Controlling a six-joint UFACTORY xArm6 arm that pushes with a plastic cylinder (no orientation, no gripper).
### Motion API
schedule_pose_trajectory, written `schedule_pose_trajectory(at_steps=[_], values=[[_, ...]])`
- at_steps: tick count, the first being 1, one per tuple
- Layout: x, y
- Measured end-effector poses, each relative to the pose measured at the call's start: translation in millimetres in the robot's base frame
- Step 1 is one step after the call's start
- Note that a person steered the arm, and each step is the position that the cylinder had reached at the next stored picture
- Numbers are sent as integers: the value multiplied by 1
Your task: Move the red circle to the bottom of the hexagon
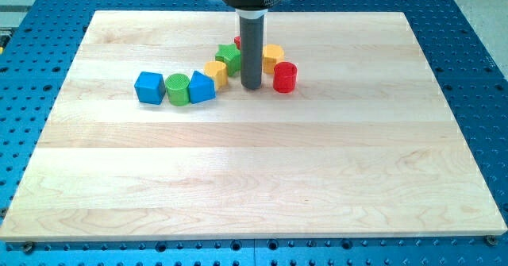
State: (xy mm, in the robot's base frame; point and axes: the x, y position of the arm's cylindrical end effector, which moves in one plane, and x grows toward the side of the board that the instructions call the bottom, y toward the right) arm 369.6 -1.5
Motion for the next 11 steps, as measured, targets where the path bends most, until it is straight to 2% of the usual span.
schedule_pose_trajectory(at_steps=[1, 3, 5, 6, 7, 8, 10, 11], values=[[-19, 2], [-22, 53], [-13, 36], [55, 24], [81, 42], [52, 56], [37, 30], [31, 58]])
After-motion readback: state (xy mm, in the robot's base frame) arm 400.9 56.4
